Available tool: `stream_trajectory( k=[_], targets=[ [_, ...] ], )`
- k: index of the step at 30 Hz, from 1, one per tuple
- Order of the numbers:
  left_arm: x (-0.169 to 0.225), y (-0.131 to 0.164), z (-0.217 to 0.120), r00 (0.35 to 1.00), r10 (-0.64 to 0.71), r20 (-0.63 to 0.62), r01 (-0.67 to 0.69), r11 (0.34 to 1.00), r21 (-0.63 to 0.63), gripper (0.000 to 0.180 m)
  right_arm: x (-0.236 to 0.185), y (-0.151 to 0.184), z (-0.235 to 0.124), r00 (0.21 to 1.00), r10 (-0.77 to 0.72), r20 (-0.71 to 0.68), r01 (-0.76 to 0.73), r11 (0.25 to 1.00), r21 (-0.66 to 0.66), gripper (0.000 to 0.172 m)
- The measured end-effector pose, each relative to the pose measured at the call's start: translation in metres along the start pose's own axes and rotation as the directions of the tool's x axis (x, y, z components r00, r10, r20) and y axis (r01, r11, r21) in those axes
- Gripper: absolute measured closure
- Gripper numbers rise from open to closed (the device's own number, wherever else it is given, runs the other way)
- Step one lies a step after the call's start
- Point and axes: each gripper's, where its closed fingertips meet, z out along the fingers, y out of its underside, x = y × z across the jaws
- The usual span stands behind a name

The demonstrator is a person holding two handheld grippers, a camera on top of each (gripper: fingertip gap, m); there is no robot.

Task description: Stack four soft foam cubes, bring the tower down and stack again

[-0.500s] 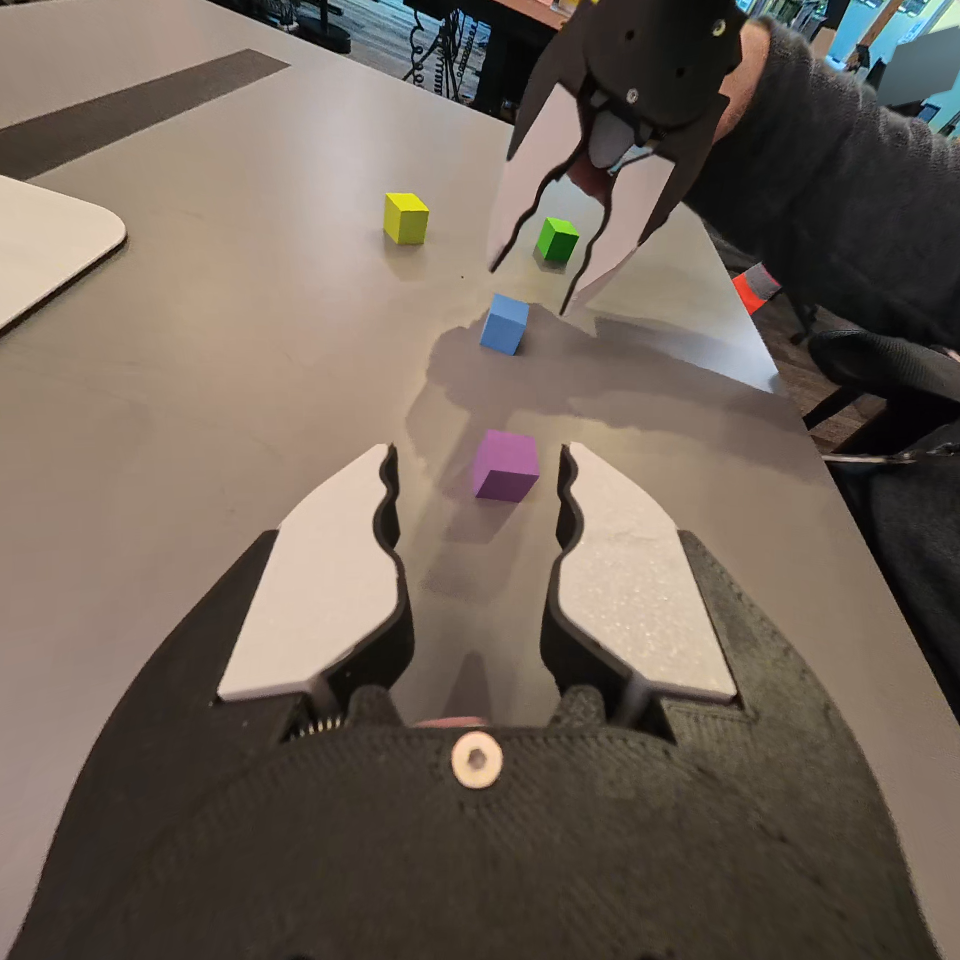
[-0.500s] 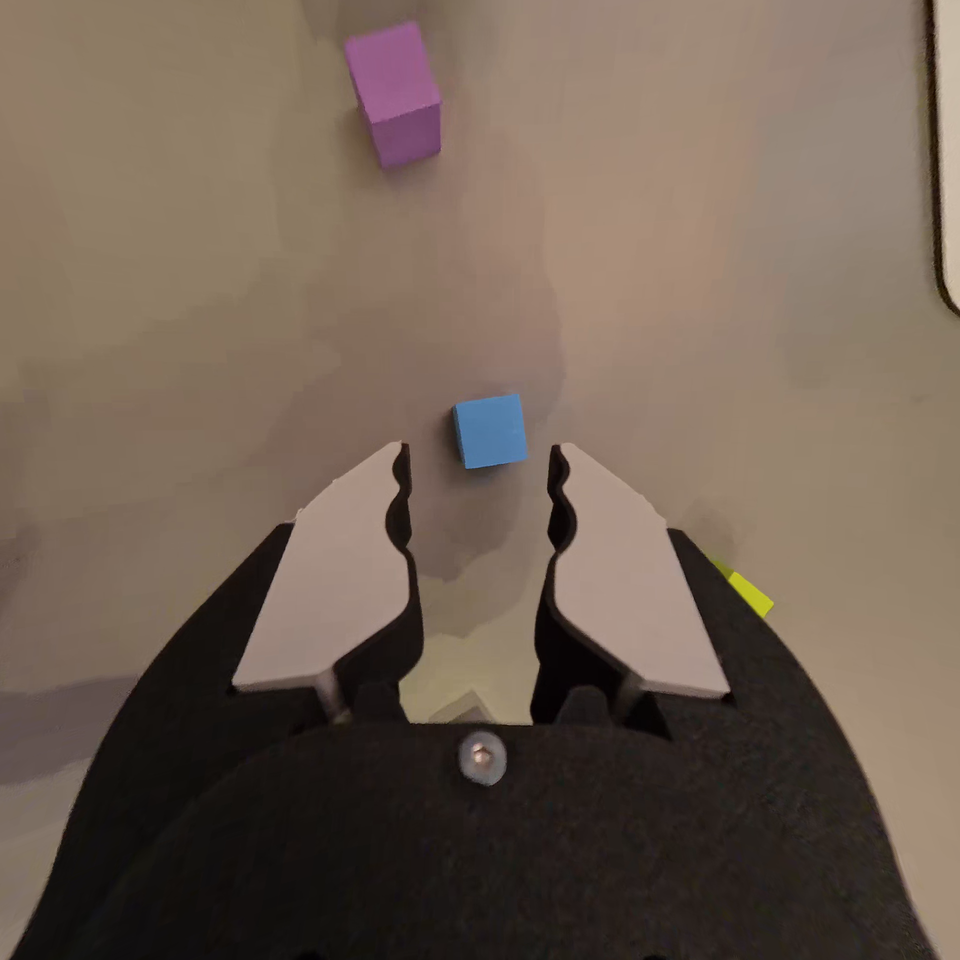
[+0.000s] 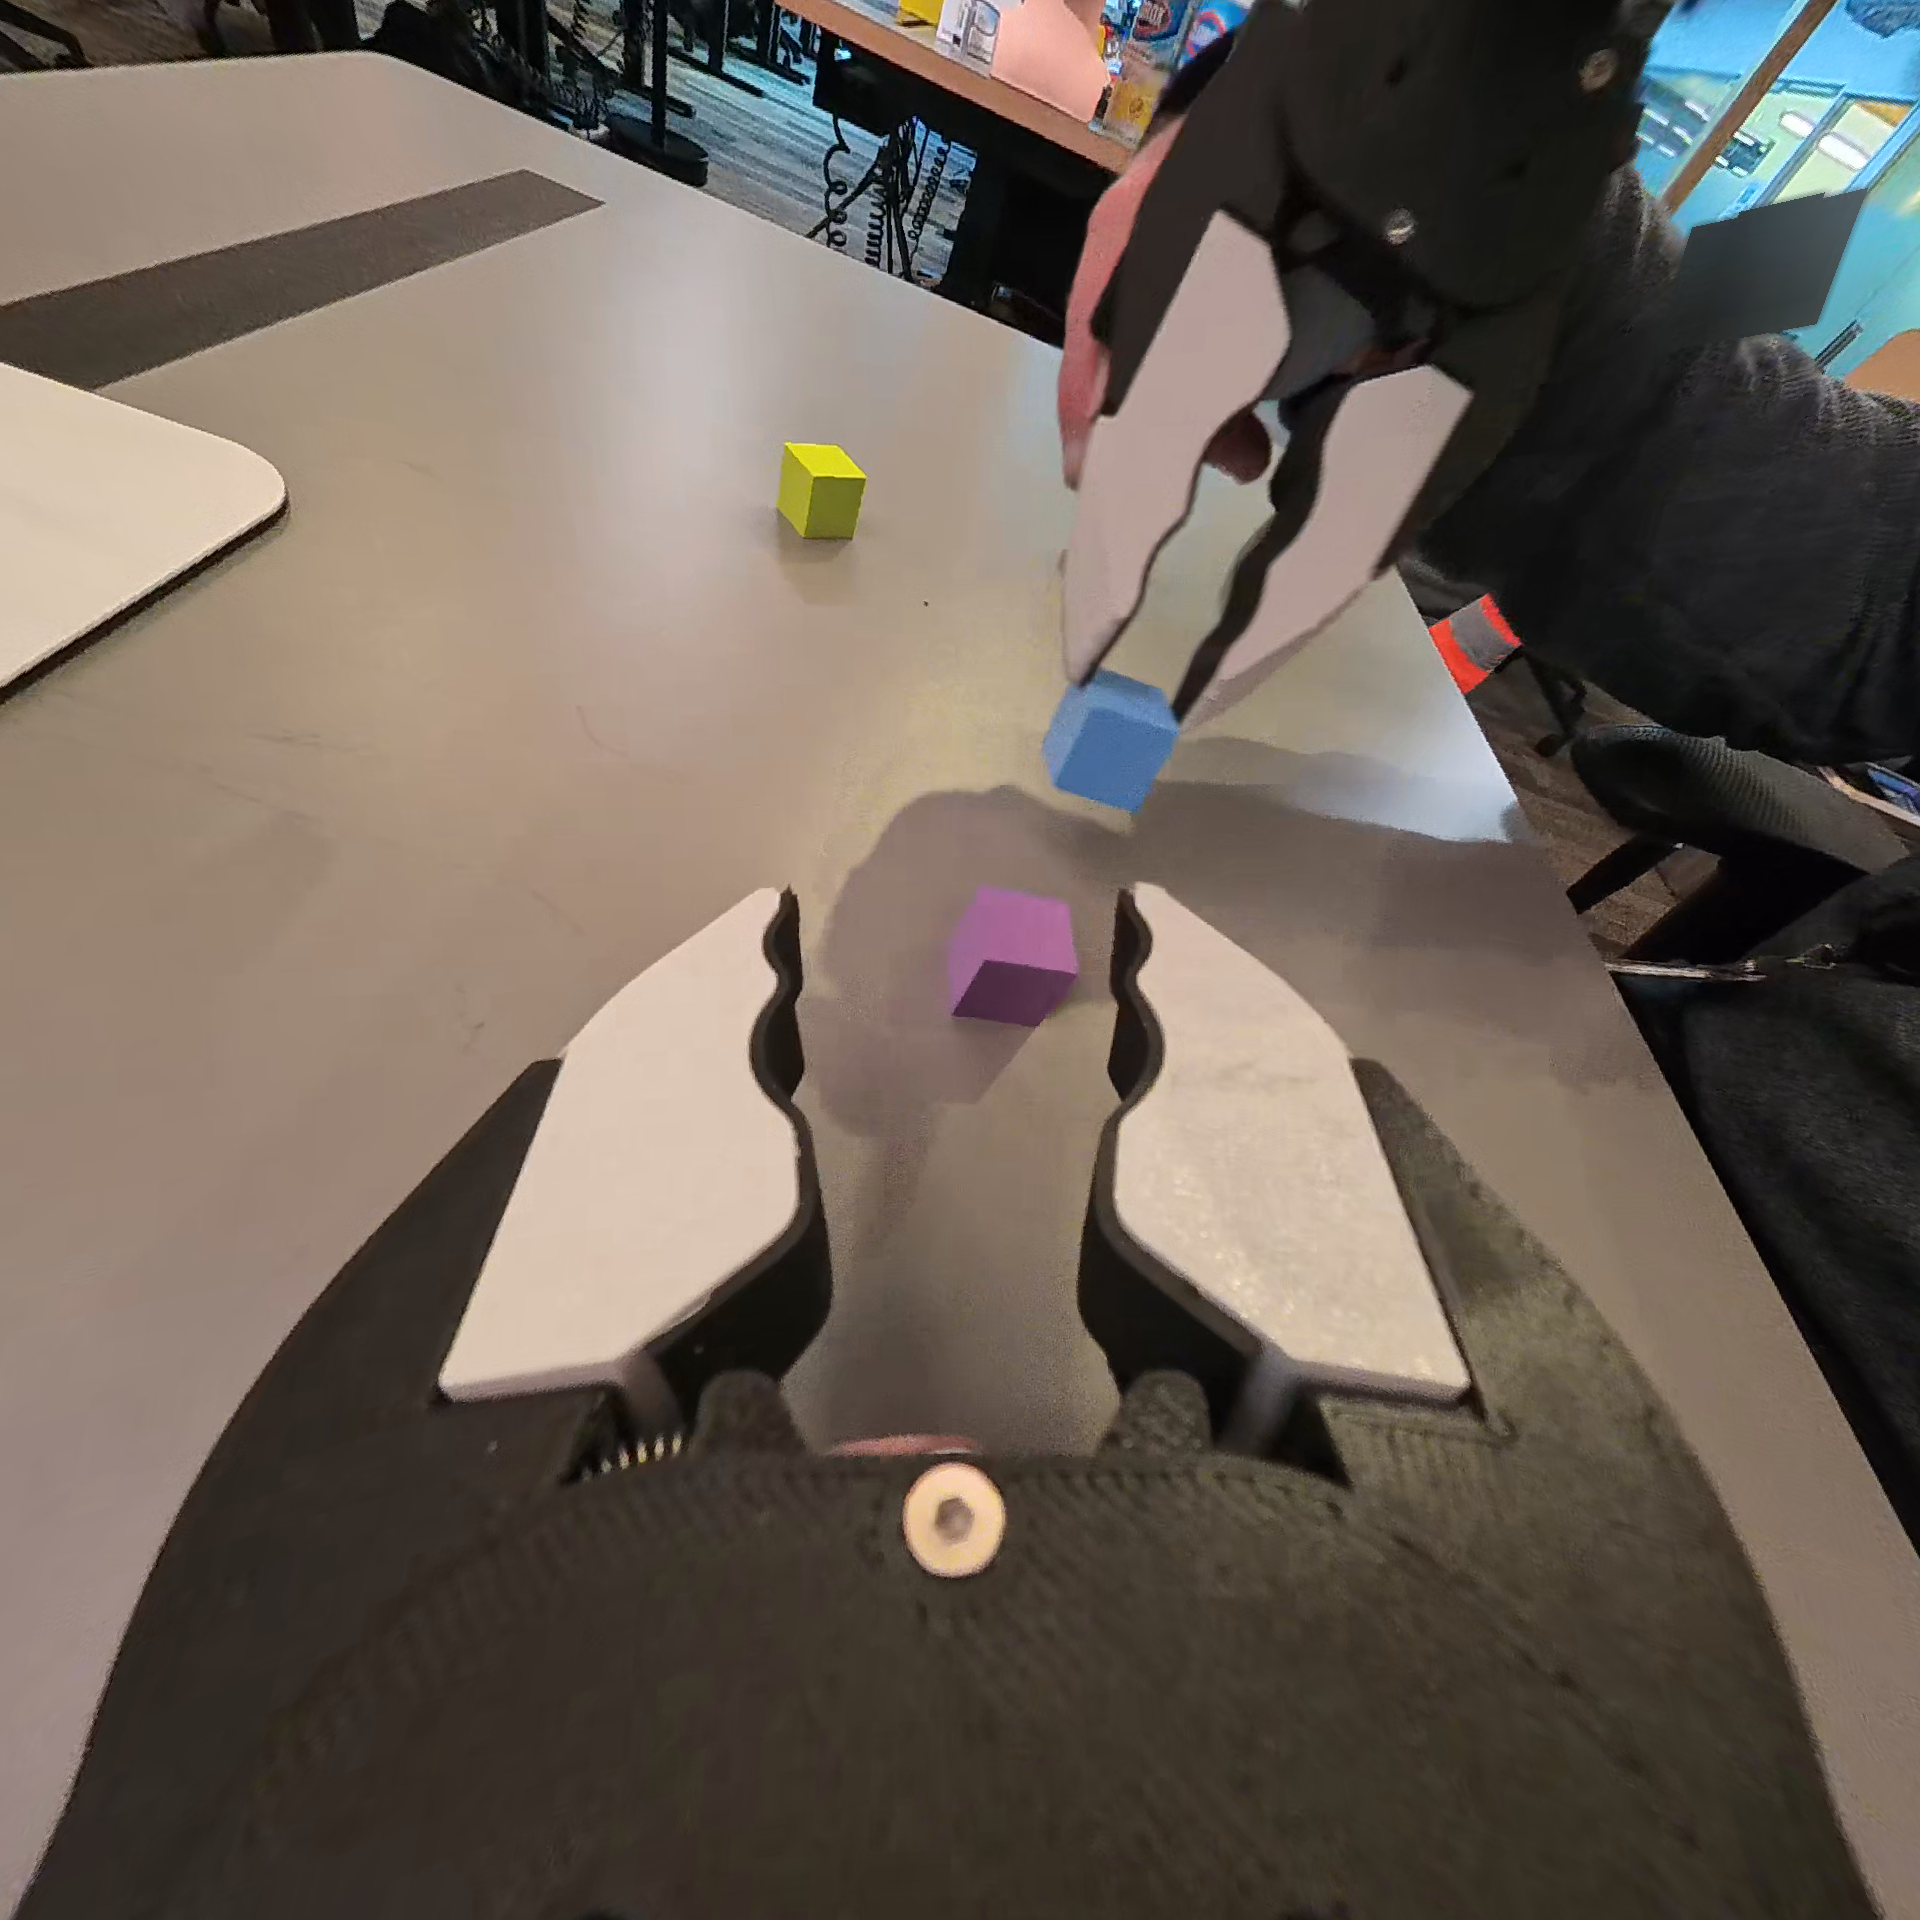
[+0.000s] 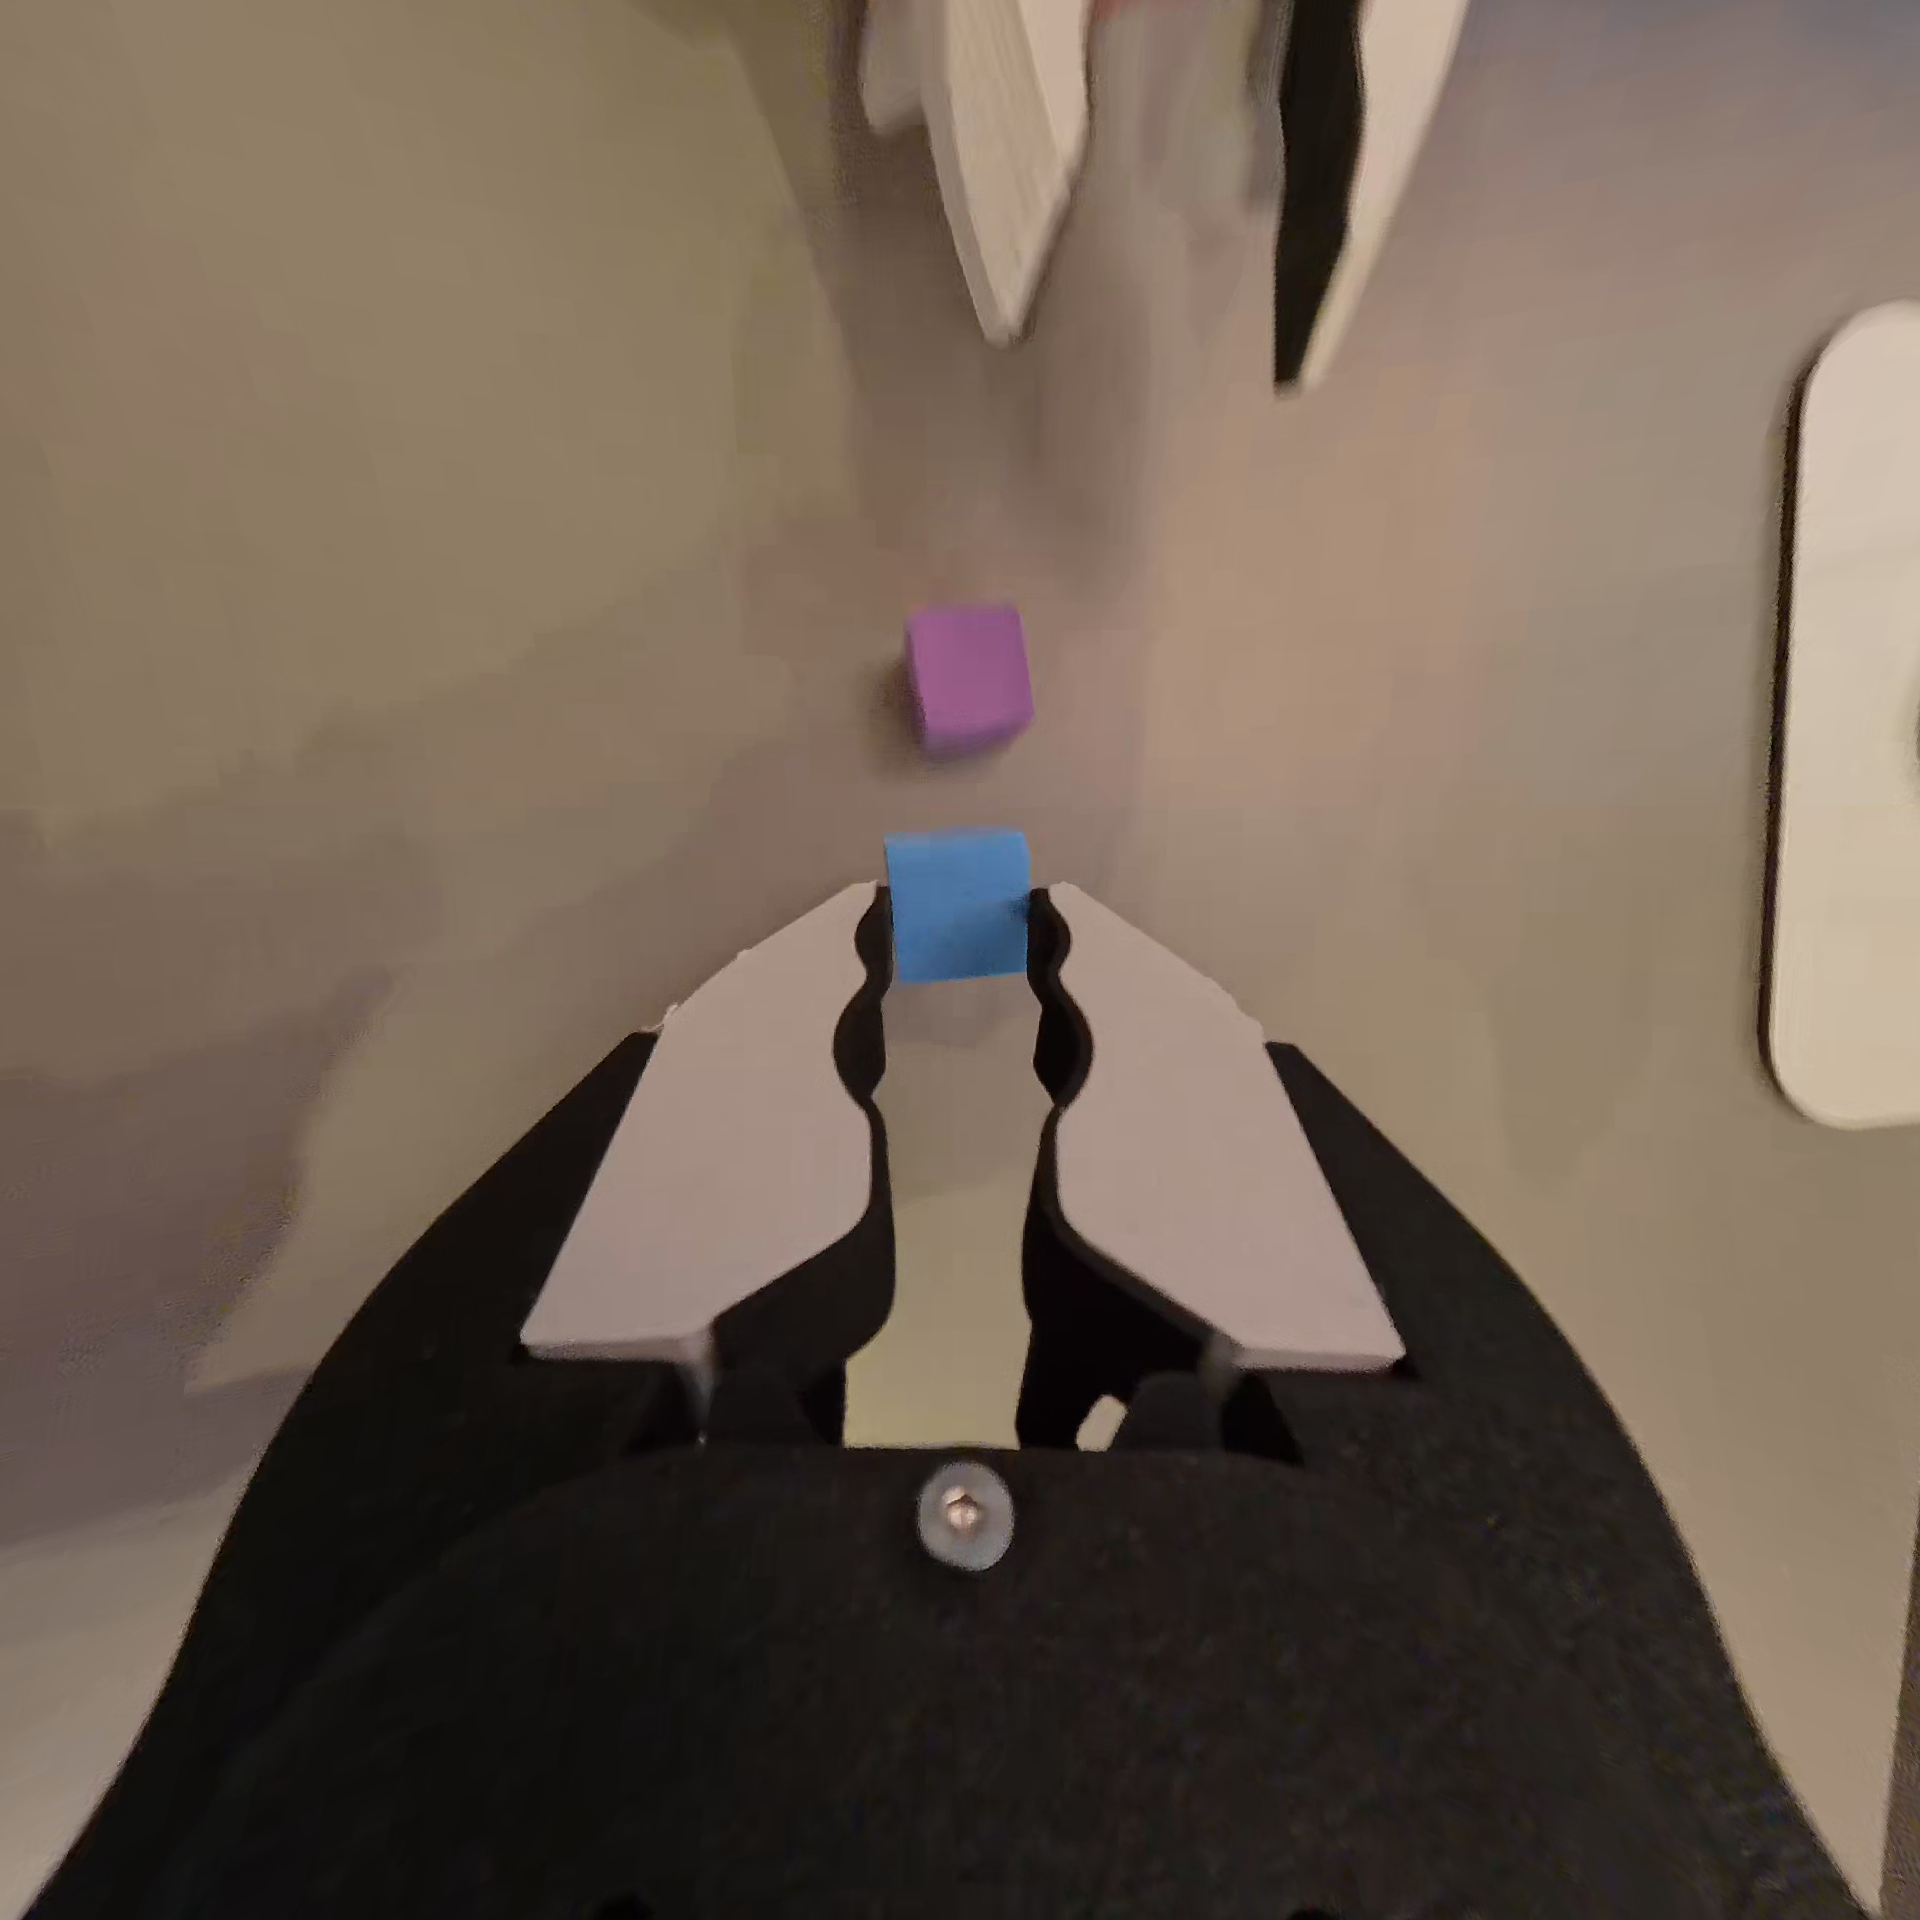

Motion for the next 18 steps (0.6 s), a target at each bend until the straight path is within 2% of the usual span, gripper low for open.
stream_trajectory(
  k=[3, 7, 18],
  targets=[
    [0.000, 0.000, 0.000, 1.000, -0.001, 0.002, 0.001, 1.000, 0.001, 0.126, -0.001, -0.025, 0.010, 0.998, -0.065, 0.018, 0.065, 0.998, -0.011, 0.147],
    [0.000, -0.003, -0.002, 1.000, -0.008, -0.003, 0.008, 1.000, 0.023, 0.126, 0.003, -0.037, 0.023, 0.994, -0.101, 0.039, 0.102, 0.994, -0.043, 0.147],
    [-0.001, -0.005, -0.004, 1.000, -0.019, -0.014, 0.020, 0.999, 0.042, 0.125, 0.006, -0.037, 0.035, 0.991, -0.113, 0.067, 0.120, 0.987, -0.111, 0.147]
  ],
)
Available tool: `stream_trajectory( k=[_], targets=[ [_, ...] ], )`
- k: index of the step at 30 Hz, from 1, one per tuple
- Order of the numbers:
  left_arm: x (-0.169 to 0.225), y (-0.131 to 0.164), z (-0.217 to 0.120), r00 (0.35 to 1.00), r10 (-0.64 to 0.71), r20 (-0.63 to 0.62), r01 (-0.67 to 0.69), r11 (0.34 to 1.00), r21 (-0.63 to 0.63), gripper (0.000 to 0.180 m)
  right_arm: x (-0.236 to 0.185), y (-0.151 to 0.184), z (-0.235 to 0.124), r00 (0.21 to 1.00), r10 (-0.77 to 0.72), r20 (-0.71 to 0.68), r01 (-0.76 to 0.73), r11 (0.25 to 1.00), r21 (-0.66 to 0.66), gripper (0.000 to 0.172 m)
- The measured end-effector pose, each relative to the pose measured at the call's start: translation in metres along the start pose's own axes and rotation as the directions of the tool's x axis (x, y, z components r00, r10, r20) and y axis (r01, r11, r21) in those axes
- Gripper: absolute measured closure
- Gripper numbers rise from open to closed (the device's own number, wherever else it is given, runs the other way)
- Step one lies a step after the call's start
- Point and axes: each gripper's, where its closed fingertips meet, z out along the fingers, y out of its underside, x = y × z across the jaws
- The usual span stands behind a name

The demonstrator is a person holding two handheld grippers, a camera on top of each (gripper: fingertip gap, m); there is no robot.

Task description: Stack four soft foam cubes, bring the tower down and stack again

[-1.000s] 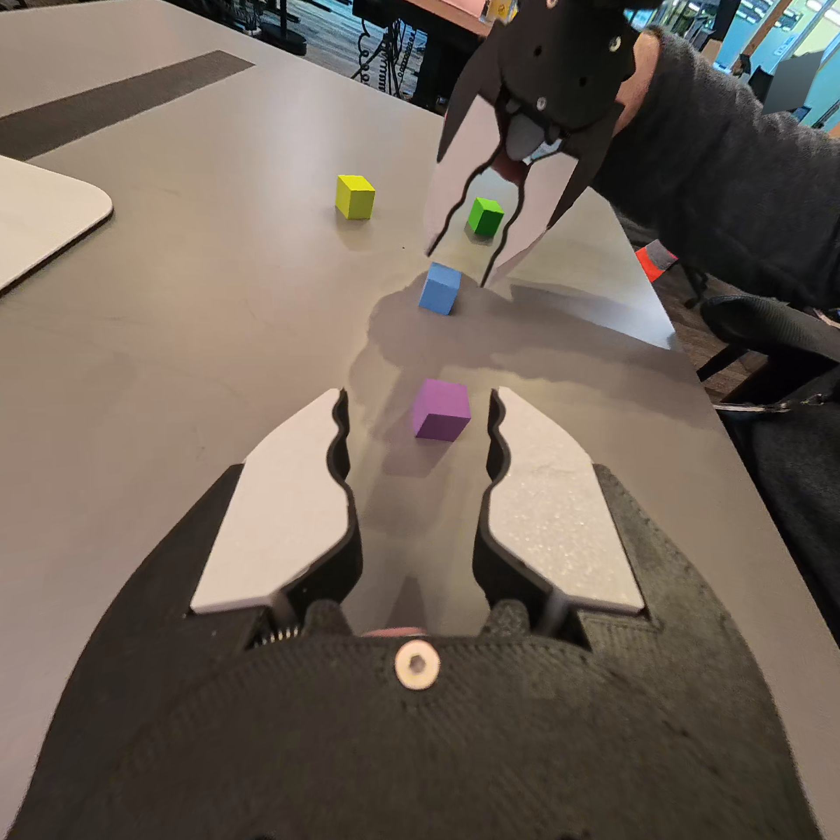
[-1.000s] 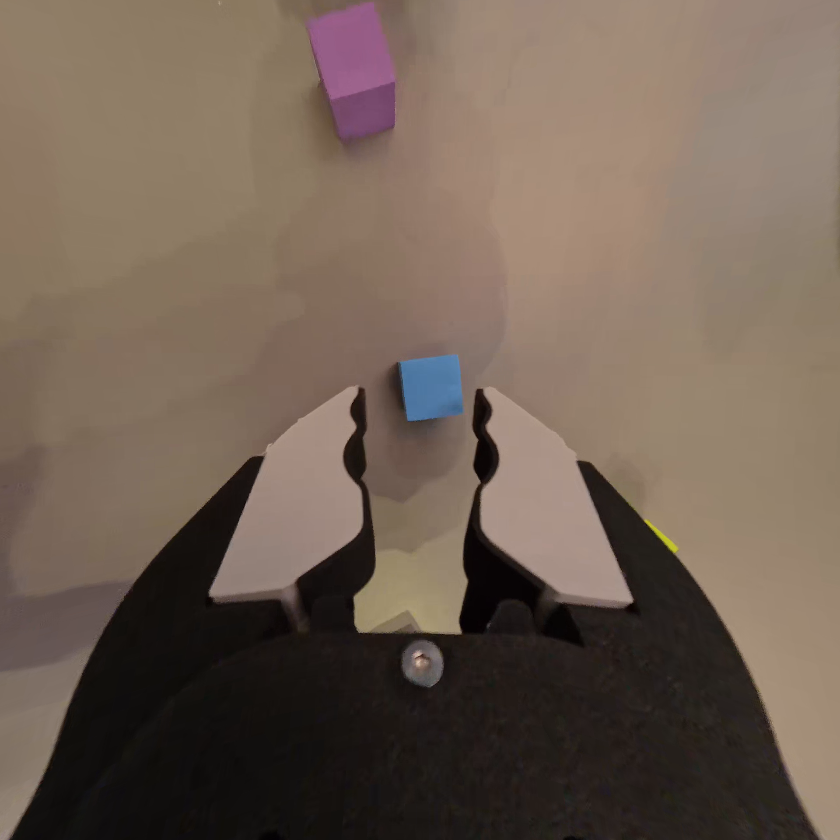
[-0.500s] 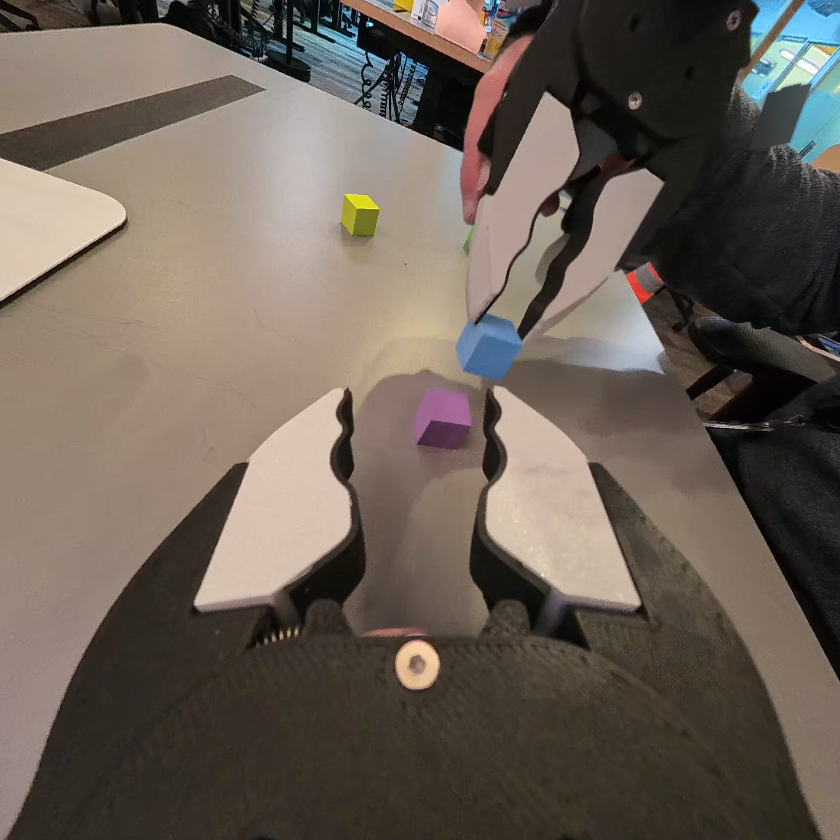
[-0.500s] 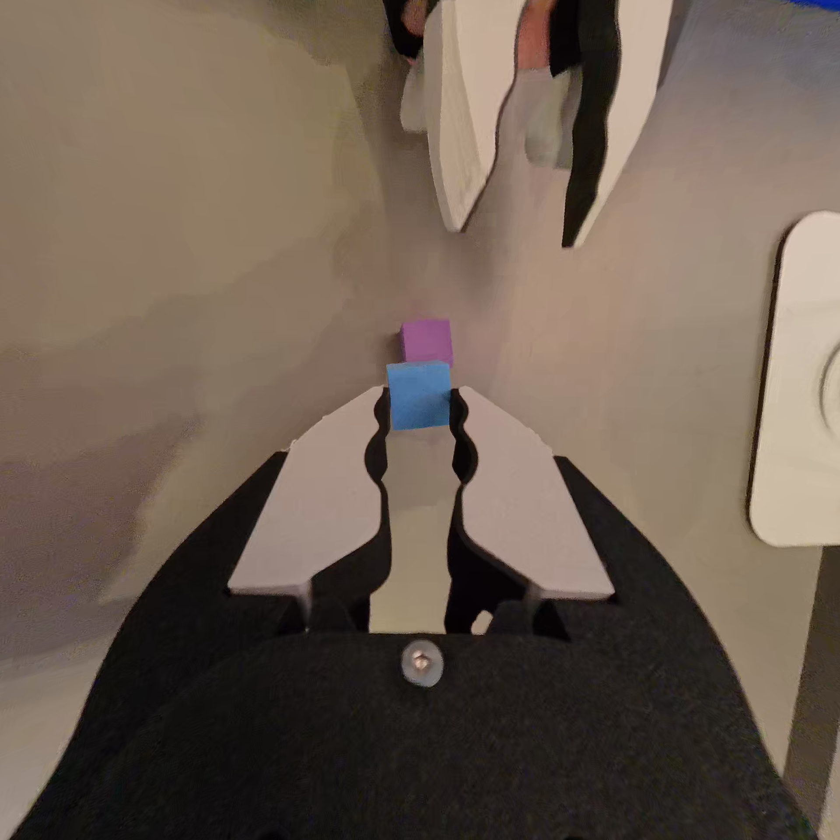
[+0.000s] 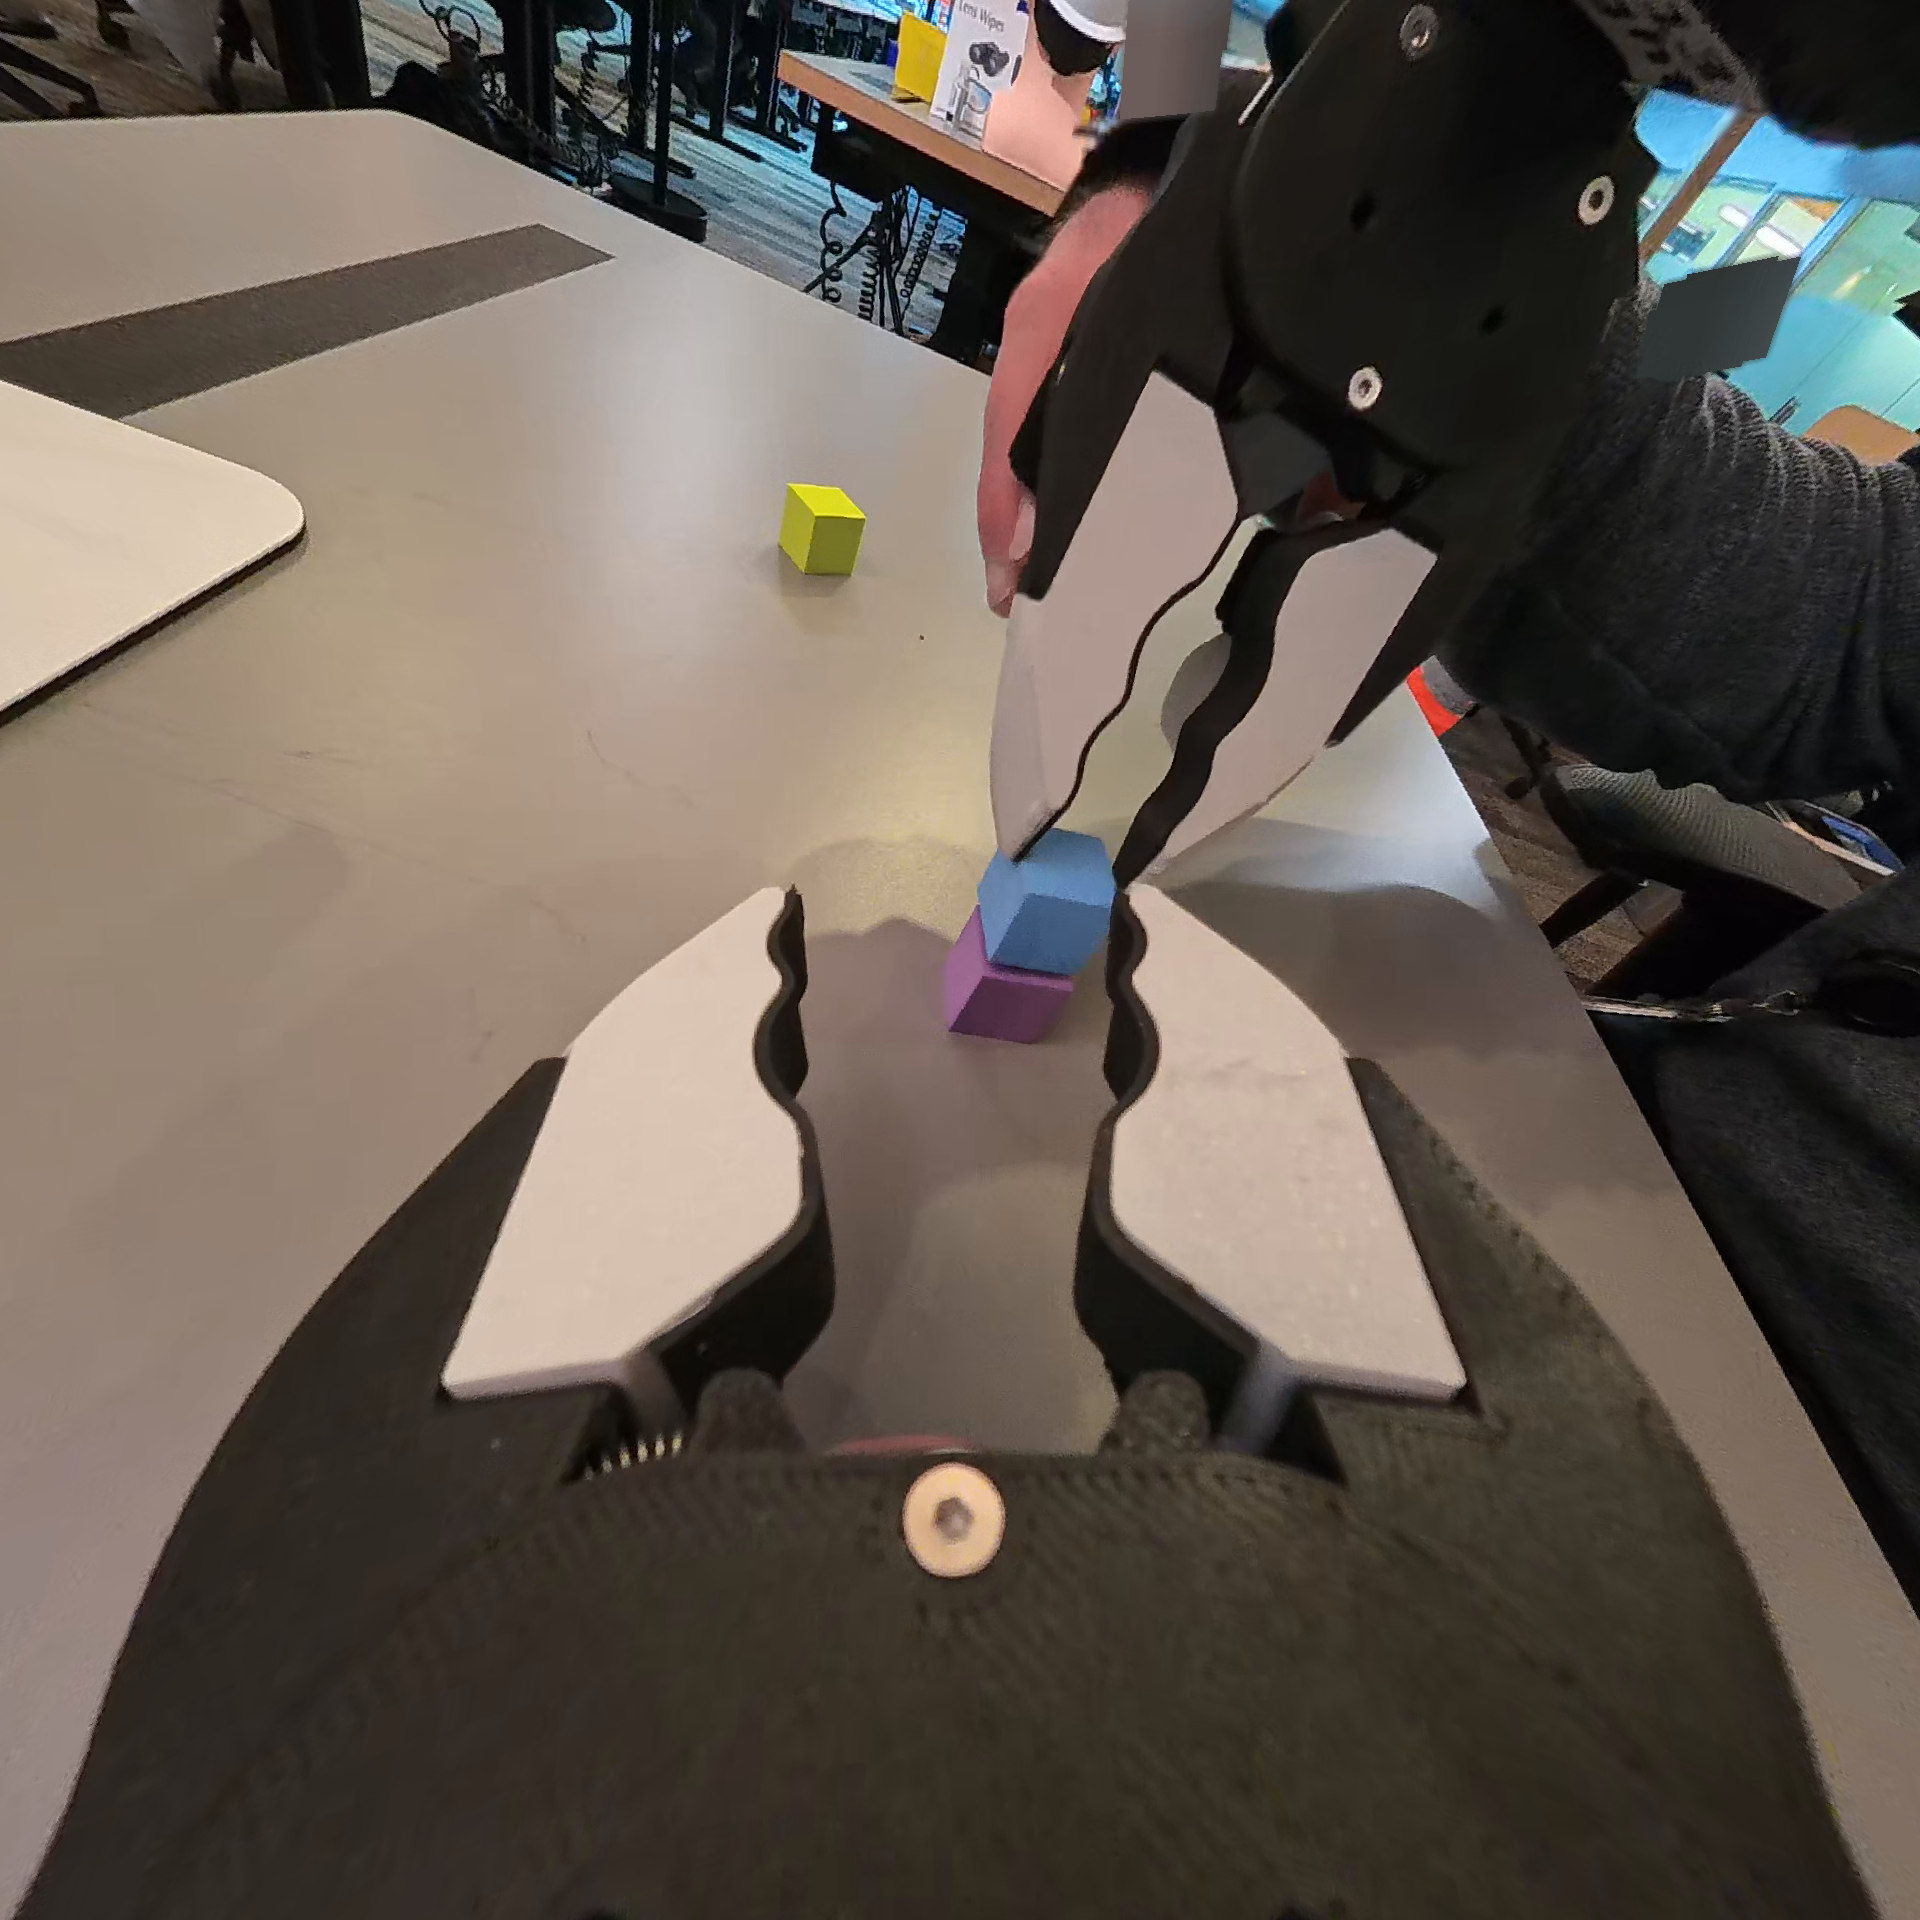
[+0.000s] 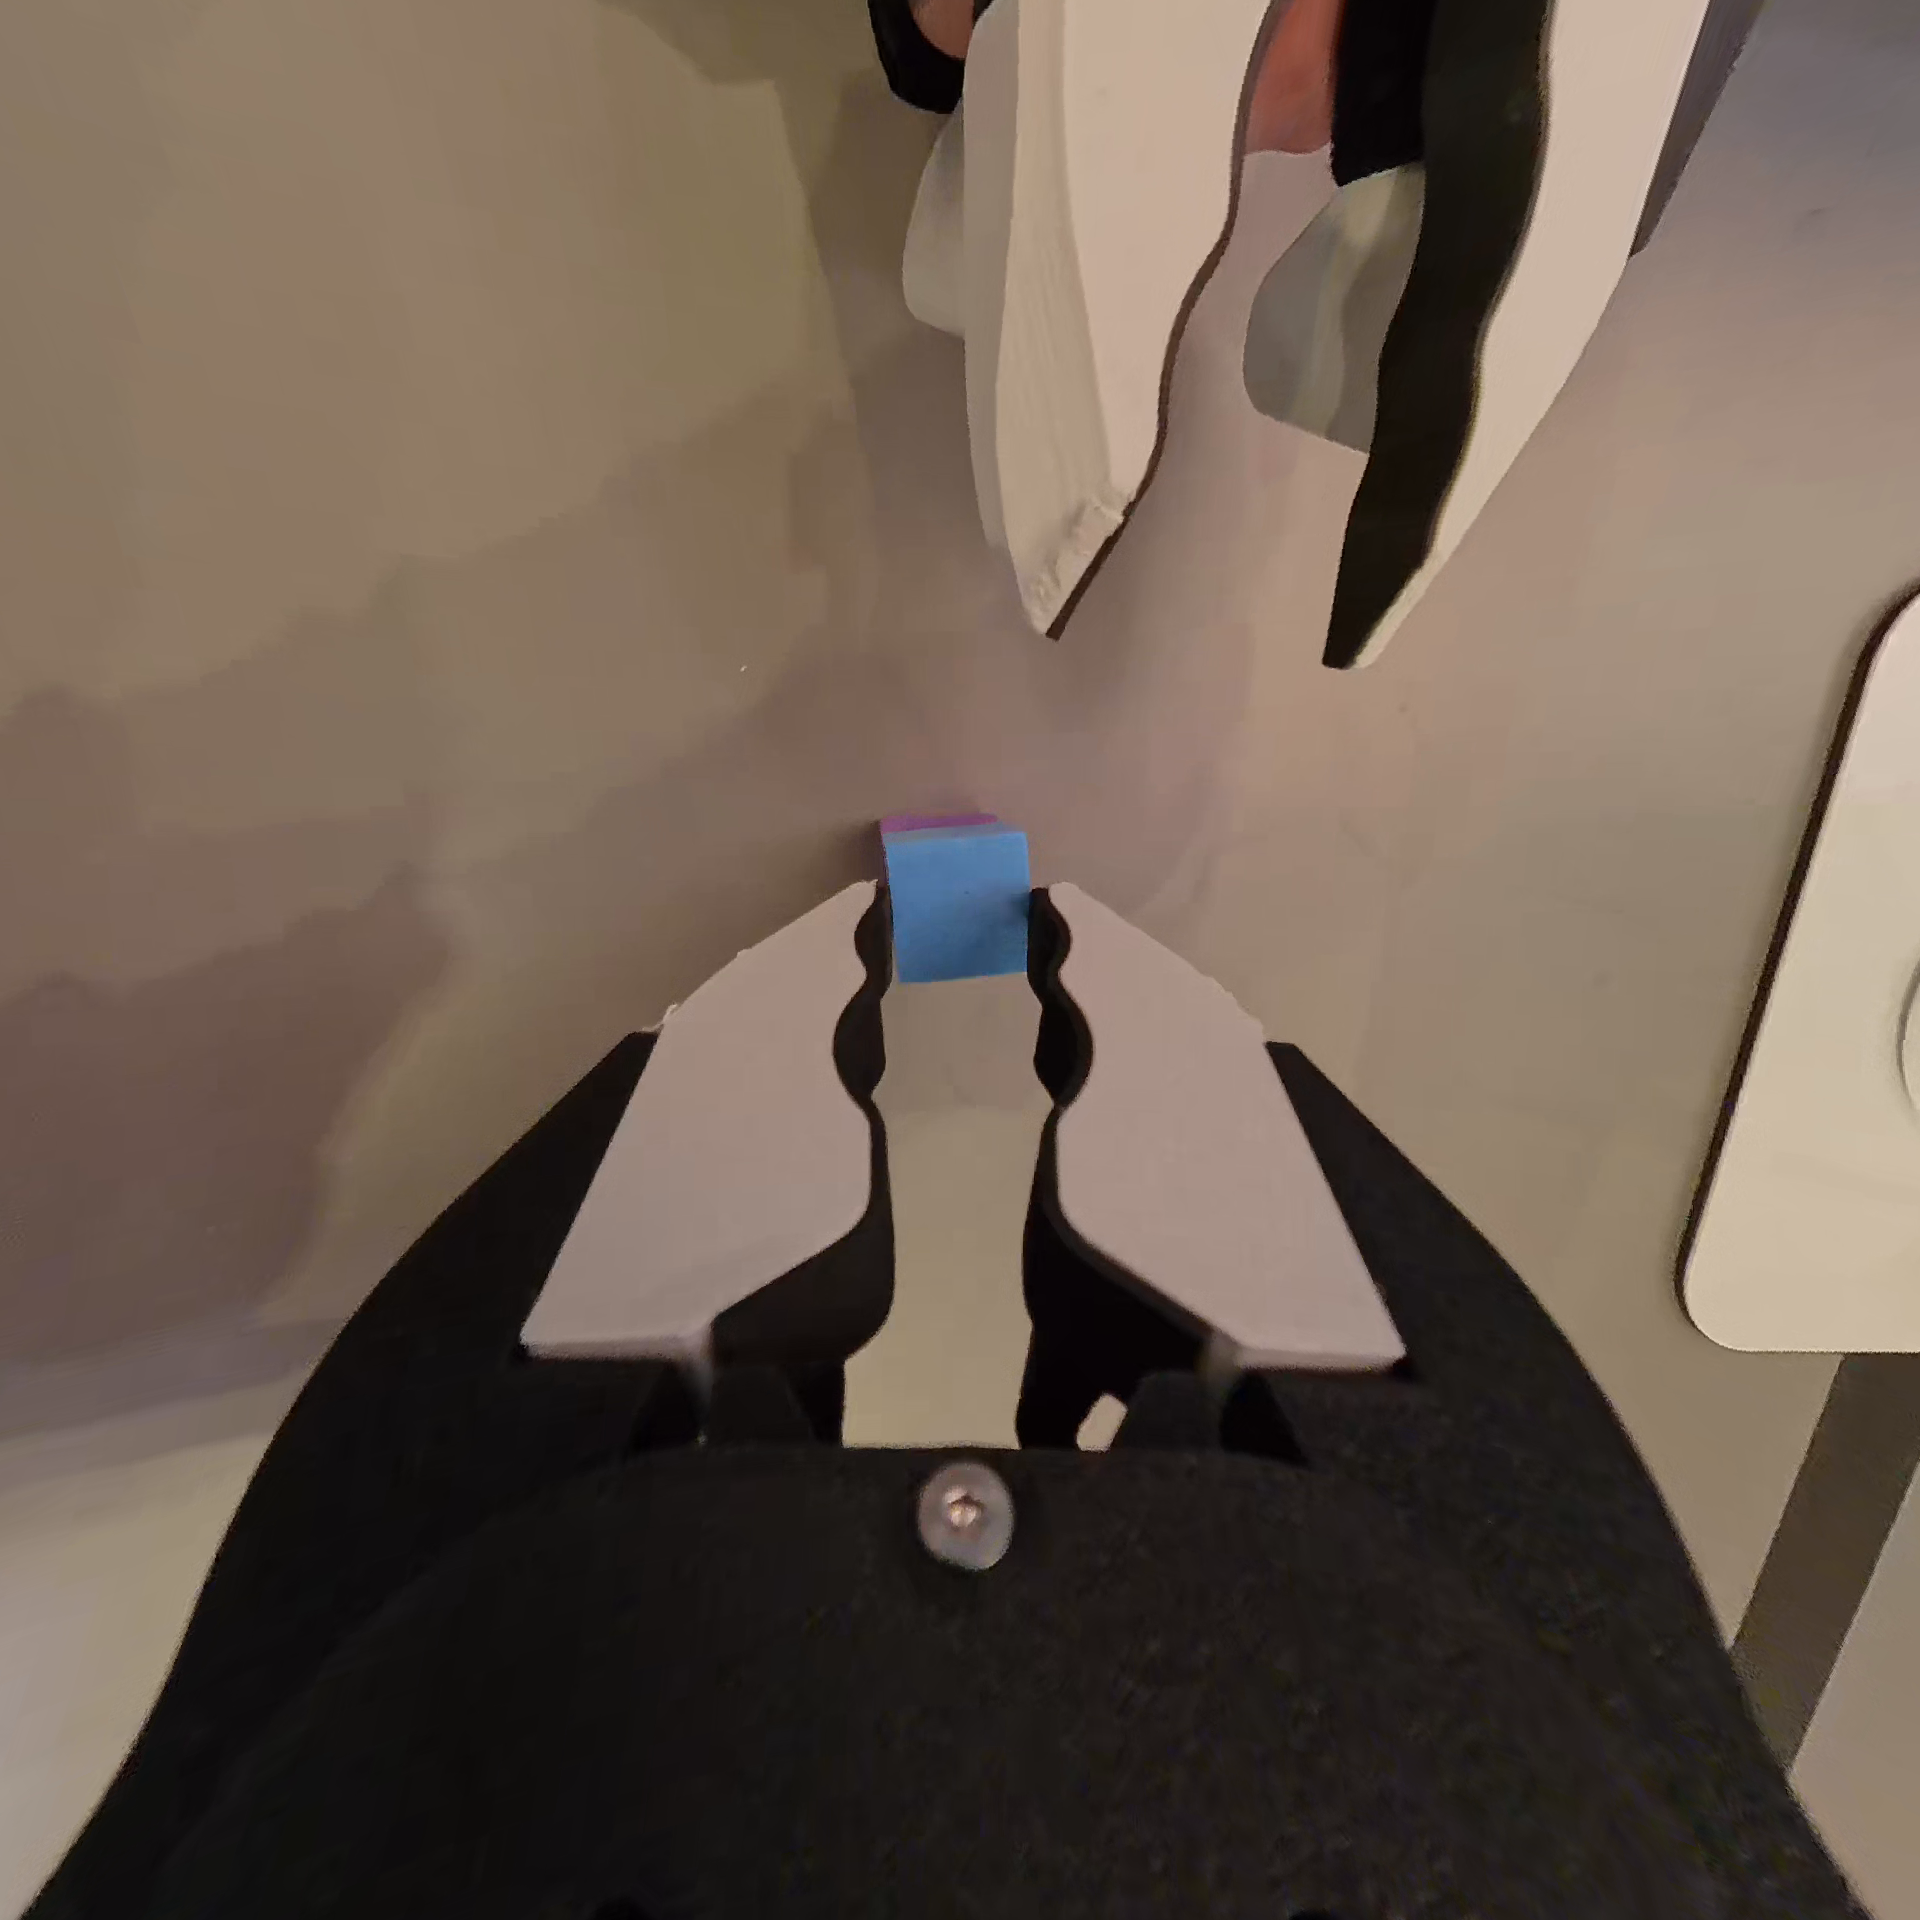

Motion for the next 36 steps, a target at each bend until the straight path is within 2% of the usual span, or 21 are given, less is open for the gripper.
stream_trajectory(
  k=[36],
  targets=[
    [-0.0001, 0.0006, 0.0006, 1.000, -0.007, -0.007, 0.007, 1.000, -0.006, 0.125, 0.0006, -0.0019, 0.0034, 0.998, 0.056, -0.010, -0.056, 0.998, -0.006, 0.147]
  ],
)
